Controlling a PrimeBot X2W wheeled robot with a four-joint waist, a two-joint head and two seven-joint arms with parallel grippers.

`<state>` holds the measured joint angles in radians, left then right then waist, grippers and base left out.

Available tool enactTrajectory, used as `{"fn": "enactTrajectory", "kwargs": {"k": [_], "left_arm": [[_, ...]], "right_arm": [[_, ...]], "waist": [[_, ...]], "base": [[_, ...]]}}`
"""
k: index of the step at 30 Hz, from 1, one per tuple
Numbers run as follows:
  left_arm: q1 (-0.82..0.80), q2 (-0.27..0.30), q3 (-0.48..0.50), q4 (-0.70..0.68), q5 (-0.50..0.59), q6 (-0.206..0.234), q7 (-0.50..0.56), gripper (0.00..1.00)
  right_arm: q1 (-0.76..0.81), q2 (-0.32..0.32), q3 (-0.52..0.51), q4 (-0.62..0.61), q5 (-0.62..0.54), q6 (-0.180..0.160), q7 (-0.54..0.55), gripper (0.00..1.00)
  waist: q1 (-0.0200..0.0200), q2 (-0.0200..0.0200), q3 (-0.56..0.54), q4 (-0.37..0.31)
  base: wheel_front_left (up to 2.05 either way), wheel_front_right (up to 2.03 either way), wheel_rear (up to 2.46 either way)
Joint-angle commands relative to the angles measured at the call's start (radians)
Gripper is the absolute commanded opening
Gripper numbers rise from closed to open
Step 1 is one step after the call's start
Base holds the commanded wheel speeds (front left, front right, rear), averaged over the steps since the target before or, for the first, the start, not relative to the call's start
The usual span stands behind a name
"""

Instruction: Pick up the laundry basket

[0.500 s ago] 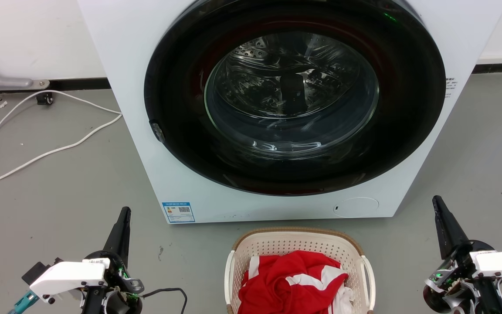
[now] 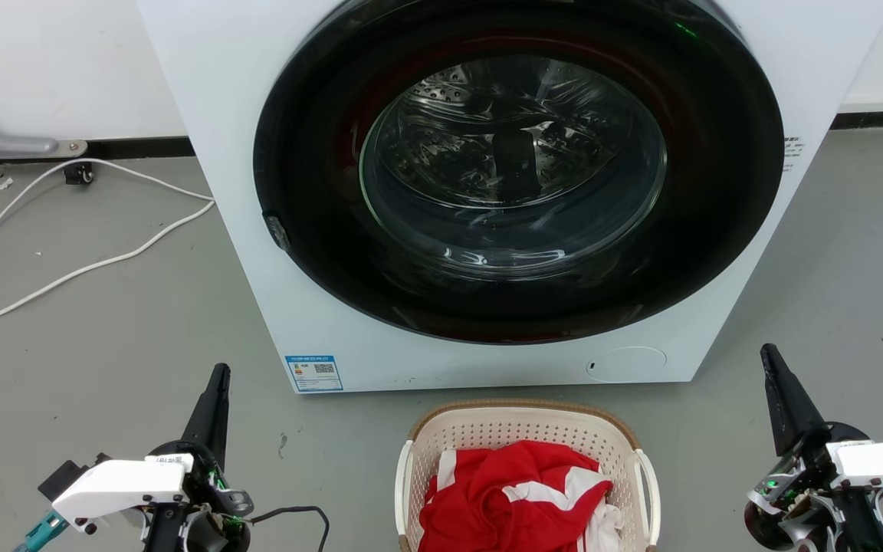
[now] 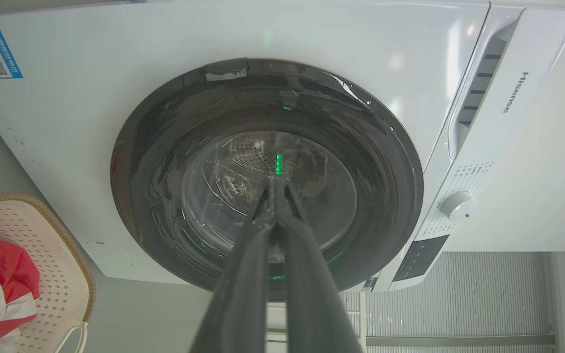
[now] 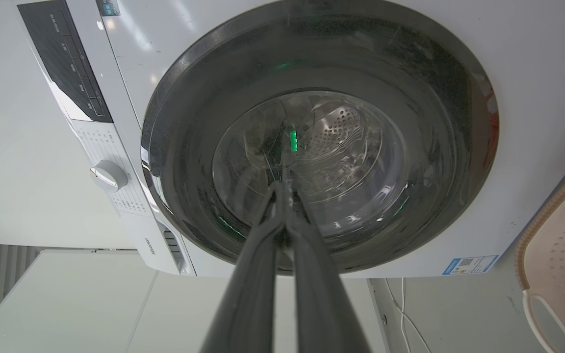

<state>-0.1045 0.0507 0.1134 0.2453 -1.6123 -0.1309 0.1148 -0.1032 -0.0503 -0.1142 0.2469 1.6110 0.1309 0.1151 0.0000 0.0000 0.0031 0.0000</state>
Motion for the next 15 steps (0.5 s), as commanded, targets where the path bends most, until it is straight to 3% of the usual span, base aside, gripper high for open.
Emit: {"fn": "enactTrajectory", "kwargs": {"k": [1,15], "left_arm": [[-0.009,-0.001,0.002,0.001,-0.002,-0.002,0.002,0.00],[-0.009,-0.001,0.002,0.001,-0.001,-0.002,0.002,0.00]], "right_arm": [[-0.010,0.000,0.000,-0.004,0.004,0.000,0.001,0.00],[-0.010,0.000,0.000,-0.004,0.004,0.000,0.001,0.00]], "waist": [[0.0000,0.0000,0.000,0.000],[0.0000,0.0000,0.000,0.000]], "base": [[0.00,0.00,0.00],[0.00,0.00,0.00]]}}
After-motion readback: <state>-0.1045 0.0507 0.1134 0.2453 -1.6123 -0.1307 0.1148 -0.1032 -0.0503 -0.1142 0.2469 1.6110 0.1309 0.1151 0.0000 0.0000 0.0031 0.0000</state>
